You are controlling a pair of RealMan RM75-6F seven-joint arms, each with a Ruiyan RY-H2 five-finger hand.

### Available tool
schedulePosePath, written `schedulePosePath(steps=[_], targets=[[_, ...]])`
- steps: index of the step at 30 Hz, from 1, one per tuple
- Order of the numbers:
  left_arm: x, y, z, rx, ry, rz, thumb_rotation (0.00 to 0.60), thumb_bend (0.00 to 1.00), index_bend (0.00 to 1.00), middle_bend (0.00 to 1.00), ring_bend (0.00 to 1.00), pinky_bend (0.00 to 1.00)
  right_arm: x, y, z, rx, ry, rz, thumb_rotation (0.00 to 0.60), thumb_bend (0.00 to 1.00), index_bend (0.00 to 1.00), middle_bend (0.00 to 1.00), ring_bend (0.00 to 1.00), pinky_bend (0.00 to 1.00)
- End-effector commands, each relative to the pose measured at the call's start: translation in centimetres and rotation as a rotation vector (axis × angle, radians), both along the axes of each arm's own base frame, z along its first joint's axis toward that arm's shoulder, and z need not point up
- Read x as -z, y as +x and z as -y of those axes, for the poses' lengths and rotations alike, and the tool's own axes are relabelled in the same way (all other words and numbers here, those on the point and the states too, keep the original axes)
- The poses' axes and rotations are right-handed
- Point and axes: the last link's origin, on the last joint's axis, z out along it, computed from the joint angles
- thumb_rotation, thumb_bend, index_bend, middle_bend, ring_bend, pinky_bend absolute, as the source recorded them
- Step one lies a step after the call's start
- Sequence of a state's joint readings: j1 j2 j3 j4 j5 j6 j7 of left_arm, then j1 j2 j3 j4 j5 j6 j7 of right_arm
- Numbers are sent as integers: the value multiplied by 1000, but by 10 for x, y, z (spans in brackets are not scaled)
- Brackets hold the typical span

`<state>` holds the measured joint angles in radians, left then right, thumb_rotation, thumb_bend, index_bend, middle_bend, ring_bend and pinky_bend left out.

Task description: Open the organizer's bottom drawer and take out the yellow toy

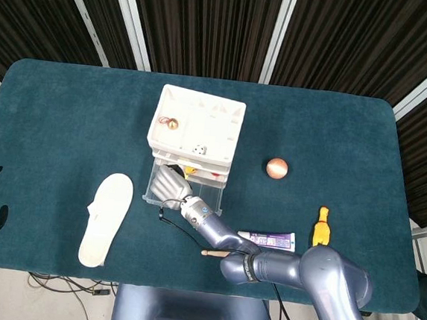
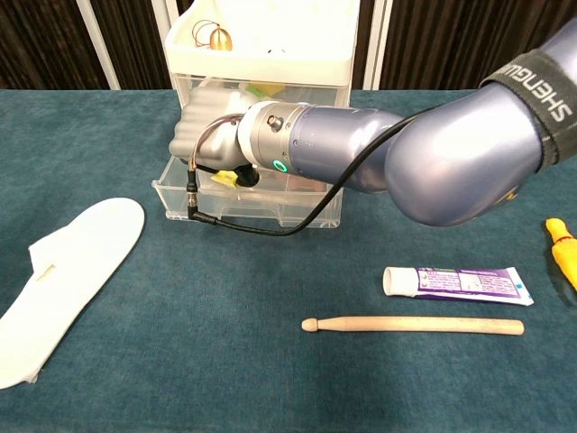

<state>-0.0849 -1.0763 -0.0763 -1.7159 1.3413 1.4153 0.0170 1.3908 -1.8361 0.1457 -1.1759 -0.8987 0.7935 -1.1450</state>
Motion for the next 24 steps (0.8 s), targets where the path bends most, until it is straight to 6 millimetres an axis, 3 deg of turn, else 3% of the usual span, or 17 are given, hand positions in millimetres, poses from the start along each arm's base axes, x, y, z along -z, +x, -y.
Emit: schedulePosePath(steps=[1,13,24], targets=[[0,0,0,0,0,0,600,464,61,0,0,0,0,0,0,-3,-2,3,600,438,493,1000,1000,1000],[0,0,0,0,0,2,600,463,61,0,0,0,-3,1,-2,0,6,18,600,476,507,1000,1000,1000],[1,1,0,1,-3,4,600,464,61,0,0,0,-20,2,-6,-1,10,50,600,476,526,1000,1000,1000]])
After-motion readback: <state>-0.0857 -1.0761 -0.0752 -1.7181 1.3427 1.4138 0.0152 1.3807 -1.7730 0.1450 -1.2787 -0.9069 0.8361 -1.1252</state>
